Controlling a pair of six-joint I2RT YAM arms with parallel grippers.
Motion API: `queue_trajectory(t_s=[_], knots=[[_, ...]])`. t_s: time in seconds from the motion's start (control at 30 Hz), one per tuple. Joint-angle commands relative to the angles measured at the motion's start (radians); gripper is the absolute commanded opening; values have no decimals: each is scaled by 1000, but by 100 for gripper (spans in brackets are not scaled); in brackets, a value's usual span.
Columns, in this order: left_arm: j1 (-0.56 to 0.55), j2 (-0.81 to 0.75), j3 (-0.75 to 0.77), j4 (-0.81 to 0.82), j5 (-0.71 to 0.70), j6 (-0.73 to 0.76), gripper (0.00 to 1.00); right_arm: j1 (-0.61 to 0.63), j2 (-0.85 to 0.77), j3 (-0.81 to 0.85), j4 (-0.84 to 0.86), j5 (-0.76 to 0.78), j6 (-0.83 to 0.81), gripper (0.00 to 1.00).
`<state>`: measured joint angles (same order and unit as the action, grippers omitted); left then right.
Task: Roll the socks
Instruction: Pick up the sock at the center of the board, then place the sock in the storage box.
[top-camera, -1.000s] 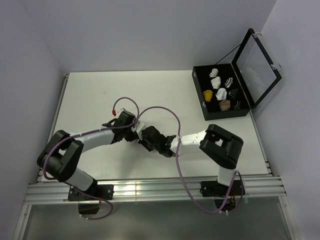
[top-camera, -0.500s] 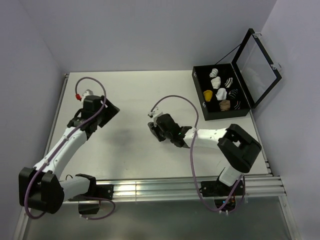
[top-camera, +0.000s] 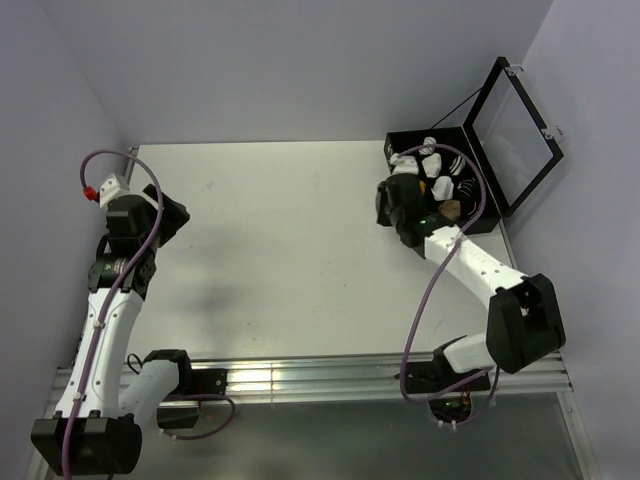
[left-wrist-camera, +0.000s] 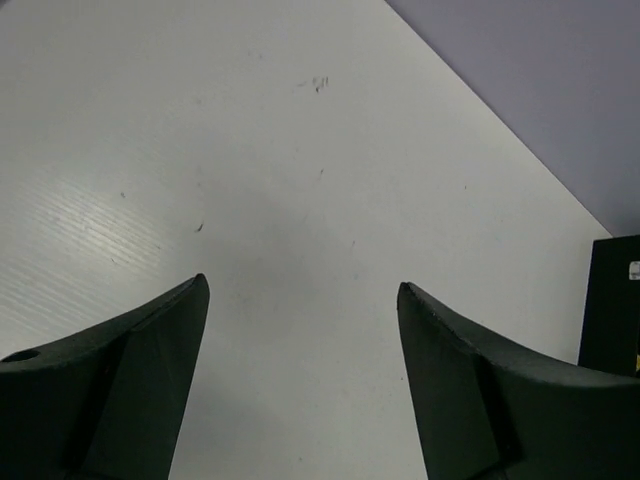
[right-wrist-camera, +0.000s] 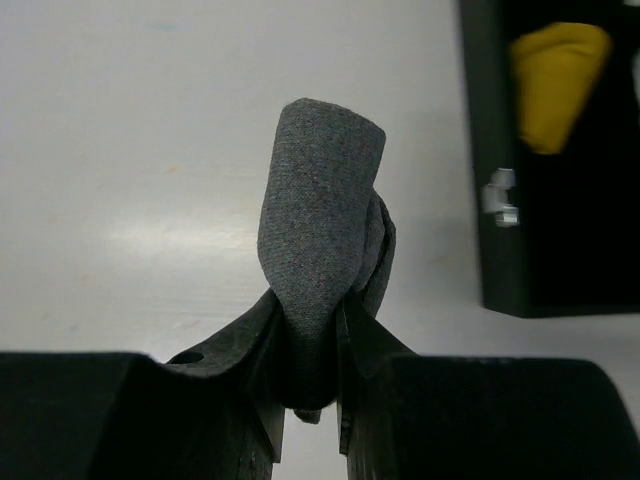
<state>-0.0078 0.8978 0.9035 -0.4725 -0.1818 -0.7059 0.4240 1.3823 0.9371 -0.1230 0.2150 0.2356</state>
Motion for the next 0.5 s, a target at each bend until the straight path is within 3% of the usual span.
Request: queue_trajectory(t_s=[0.0,0.17,0.47], knots=[[5,-22,31,-5,-90,78,81,-103,3,81,-116,73,67,0],[5,-39,-31,17,-175,102,83,-263,86,169,-164,58,99,0],[5,-25,-64,46,-173,117,86,-361,262,249,-194,-8,123,0]])
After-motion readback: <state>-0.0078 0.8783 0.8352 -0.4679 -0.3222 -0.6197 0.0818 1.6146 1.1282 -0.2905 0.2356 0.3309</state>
